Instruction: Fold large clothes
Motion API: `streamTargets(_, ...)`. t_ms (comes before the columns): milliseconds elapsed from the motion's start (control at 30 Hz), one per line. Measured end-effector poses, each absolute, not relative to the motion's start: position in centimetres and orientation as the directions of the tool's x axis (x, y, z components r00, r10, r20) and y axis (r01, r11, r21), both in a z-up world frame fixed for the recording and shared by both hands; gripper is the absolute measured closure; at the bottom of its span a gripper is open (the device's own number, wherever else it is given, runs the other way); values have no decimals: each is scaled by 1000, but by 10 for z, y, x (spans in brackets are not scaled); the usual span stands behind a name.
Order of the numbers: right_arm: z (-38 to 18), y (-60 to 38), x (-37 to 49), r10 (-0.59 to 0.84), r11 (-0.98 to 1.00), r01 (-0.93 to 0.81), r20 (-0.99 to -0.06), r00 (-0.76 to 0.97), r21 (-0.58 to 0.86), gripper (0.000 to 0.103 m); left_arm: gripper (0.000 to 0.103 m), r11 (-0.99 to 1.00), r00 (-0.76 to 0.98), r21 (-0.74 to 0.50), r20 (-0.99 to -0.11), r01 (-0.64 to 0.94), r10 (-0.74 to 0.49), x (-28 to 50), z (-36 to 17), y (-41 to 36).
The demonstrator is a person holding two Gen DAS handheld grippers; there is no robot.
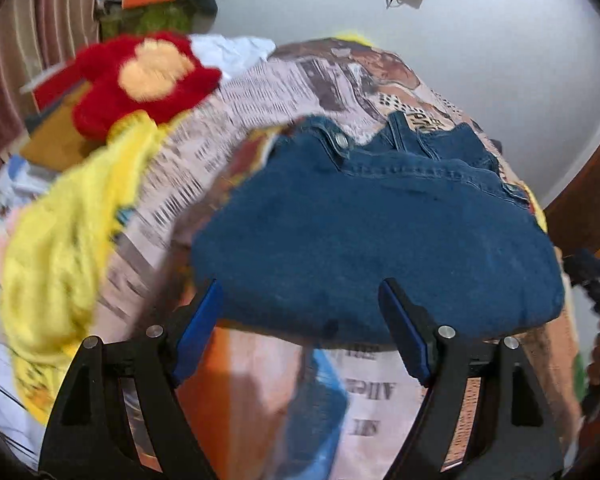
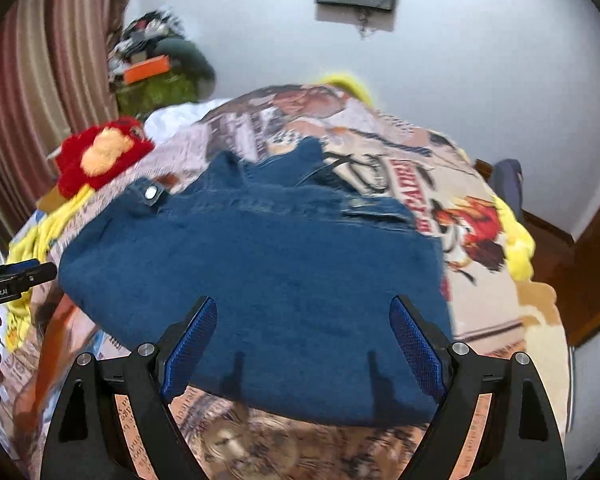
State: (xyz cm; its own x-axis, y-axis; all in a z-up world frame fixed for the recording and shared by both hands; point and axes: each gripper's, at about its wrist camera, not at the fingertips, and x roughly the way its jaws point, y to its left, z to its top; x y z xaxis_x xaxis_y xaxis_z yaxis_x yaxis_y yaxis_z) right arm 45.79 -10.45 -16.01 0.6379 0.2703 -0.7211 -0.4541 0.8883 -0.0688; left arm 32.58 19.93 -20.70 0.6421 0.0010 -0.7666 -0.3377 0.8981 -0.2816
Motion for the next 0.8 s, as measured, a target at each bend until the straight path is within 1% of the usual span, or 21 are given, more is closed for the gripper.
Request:
streamTargets(133, -185, -82, 462, 264, 868, -490, -758, 596, -83, 16, 23, 859, 615, -375, -783, -348, -93, 332, -233, 198)
streamTargets(233, -206, -70, 467, 244, 855, -509, -787, 566, -102, 16, 23, 829, 605, -427, -784, -362, -140, 337, -249, 200)
streamTargets(300, -220, -66, 471, 230, 848, -520, -810, 539, -105, 16, 23, 791, 610, -492, -767, -363, -197, 341, -258, 202)
streamTargets(367, -230, -65, 473, 223, 848, -521, -823, 522, -100, 16, 23, 728, 621, -585, -731, -357, -282, 347, -269, 206)
streamTargets(400, -233, -66, 474, 225, 849, -520, -825, 518, -95, 16, 23, 704, 623, -611, -720, -362, -305, 350, -273, 208)
streamTargets(533, -232, -70, 477, 252, 853, -519, -828, 500, -54, 15, 22, 632, 637, -668, -693, -393, -337, 361, -286, 217)
streamTargets(633, -231, -69, 477, 253, 851, -523, -829, 498, -55, 15, 19, 547, 670, -730, -648, -411, -362, 365, -294, 228)
streamTargets(733, -230, -67, 475, 248, 848, -526, -833, 495, -60, 15, 19, 509, 690, -746, -634, -428, -349, 370, -300, 232)
streamTargets(800, -229, -66, 473, 243, 852, -521, -837, 490, -57, 15, 19, 467, 701, -748, -639, -471, -317, 373, -302, 233)
